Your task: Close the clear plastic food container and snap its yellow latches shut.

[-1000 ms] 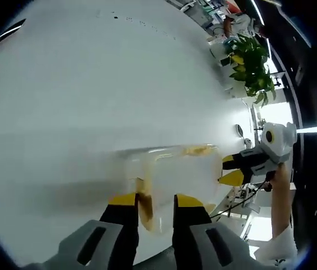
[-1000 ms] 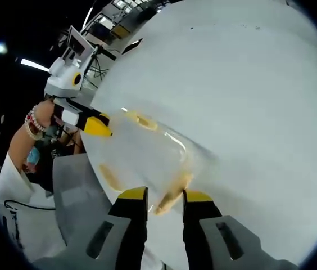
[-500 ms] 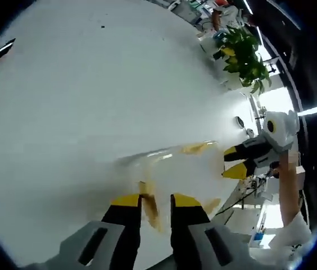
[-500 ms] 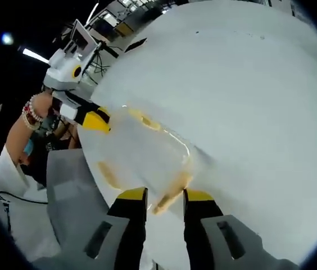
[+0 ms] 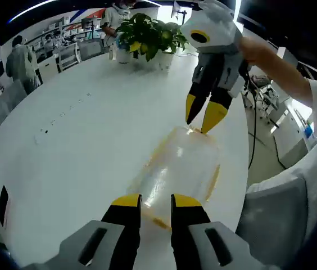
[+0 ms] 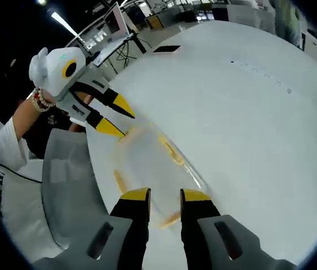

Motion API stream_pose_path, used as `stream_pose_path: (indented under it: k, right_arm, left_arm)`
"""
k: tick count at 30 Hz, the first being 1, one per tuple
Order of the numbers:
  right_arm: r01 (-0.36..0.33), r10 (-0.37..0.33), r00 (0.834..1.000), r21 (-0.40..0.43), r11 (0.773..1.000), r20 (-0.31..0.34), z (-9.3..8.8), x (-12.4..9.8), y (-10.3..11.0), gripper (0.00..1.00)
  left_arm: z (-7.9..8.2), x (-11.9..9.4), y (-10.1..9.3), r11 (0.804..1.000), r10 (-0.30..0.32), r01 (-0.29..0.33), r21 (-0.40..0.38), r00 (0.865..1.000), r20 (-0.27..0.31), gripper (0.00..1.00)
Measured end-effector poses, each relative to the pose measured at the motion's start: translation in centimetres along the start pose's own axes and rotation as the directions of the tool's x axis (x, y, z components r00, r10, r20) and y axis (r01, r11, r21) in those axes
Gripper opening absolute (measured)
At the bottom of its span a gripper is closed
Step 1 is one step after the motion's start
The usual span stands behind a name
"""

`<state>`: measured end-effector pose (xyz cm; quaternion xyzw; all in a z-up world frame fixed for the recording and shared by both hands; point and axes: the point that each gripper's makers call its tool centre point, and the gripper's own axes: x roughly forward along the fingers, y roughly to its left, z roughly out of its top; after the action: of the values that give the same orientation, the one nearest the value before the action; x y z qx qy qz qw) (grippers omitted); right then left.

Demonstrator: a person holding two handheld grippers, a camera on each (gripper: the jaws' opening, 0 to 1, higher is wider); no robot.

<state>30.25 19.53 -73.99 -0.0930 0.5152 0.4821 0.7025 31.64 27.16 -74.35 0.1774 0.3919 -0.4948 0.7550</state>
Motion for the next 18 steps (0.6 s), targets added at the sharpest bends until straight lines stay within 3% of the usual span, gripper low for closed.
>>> stream_pose_path:
  k: [2, 5, 8, 10, 18]
  right_arm:
    - [0.000, 0.000, 1.000, -0.023, 1.000, 0.001, 0.5, 0.6, 0.4, 0.15]
    - [-0.015, 0.015, 1.000, -0.036, 0.999, -0.005, 1.0, 1.4, 0.7, 0.11]
    - [-0.025, 0.026, 1.000, -0.039, 0.999, 0.009, 1.5, 2.0, 0.8, 0.06]
    - [-0.031, 0.031, 0.999, -0.039, 0.999, 0.013, 1.8, 2.4, 0.8, 0.05]
    - [-0.035, 0.036, 0.999, -0.071, 0.997, 0.020, 2.4, 3.6, 0.6, 0.01]
  left_arm:
    - [0.5, 0.2, -0.7, 1.000, -0.017, 0.016, 0.018, 1.000, 0.018, 0.13]
    - [1.0, 0.6, -1.0, 0.990, 0.003, -0.007, 0.138, 1.000, 0.026, 0.08]
    - [1.1, 1.1, -1.4, 0.992, -0.005, 0.001, 0.126, 0.999, 0.034, 0.03]
    - [1.2, 1.5, -2.1, 0.997, -0.036, 0.033, 0.076, 0.999, 0.040, 0.03]
    - [1.8, 2.7, -3.7, 0.992, -0.070, 0.063, 0.112, 0.996, 0.059, 0.00]
